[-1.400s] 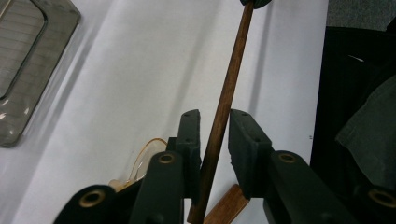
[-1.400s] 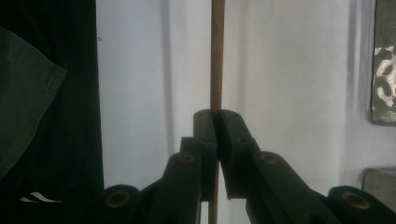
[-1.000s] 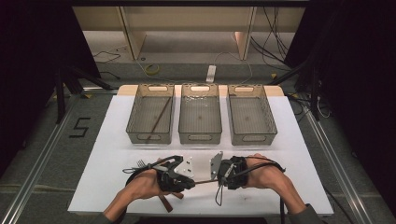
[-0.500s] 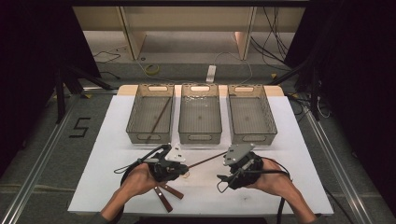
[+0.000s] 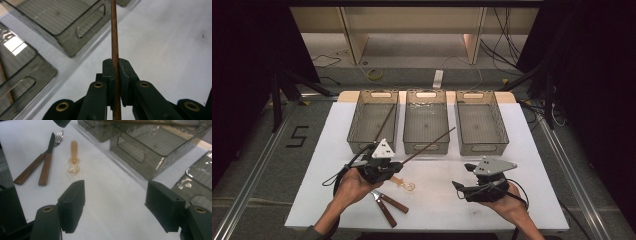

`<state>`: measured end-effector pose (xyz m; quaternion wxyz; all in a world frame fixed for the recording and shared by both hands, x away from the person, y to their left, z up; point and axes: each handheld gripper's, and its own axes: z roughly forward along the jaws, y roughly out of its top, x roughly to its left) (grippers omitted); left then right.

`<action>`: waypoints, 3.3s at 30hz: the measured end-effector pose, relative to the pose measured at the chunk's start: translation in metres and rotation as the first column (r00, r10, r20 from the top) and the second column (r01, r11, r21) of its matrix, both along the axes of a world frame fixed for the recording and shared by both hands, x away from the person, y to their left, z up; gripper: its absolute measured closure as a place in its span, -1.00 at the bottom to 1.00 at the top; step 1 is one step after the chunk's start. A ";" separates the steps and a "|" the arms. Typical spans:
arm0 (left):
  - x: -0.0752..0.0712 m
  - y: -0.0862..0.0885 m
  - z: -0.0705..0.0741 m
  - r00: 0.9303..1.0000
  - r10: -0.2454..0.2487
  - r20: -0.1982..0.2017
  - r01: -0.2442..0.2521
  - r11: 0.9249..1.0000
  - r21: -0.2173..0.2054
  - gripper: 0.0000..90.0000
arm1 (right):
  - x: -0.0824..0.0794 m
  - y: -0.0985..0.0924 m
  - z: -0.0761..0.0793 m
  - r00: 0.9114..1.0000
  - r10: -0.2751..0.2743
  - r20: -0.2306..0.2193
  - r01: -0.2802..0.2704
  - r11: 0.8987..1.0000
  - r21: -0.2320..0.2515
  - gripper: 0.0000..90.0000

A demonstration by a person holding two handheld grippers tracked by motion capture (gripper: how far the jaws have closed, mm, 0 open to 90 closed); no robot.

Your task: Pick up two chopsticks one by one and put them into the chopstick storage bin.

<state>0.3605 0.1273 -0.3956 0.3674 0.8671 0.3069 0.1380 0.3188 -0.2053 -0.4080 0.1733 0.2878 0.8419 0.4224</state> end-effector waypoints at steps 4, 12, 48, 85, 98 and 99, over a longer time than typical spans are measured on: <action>0.004 0.010 0.003 0.999 0.045 0.006 -0.045 0.999 -0.019 0.86 | -0.002 -0.007 -0.004 0.999 -0.029 -0.030 0.031 0.998 0.049 -0.31; 0.013 0.028 0.008 0.992 0.121 0.019 -0.120 0.991 -0.054 0.86 | -0.006 -0.011 -0.009 0.998 -0.034 -0.052 0.037 0.998 0.059 -0.36; 0.092 0.087 0.011 0.896 0.442 -0.029 -0.443 0.889 -0.117 0.86 | -0.015 -0.018 -0.017 0.995 -0.049 -0.083 0.054 0.997 0.061 -0.41; 0.125 0.094 -0.009 0.849 0.494 -0.188 -0.513 0.856 -0.066 -0.10 | -0.018 -0.020 -0.017 0.996 -0.034 -0.088 0.040 0.997 0.059 -0.41; 0.086 0.078 0.015 0.941 0.317 -0.120 -0.332 0.934 -0.131 -0.48 | -0.020 -0.023 -0.015 0.996 -0.046 -0.072 0.052 0.996 0.079 -0.41; 0.084 0.077 0.017 0.947 0.302 -0.111 -0.315 0.941 -0.127 -0.49 | -0.020 -0.023 -0.015 0.996 -0.047 -0.071 0.053 0.995 0.080 -0.41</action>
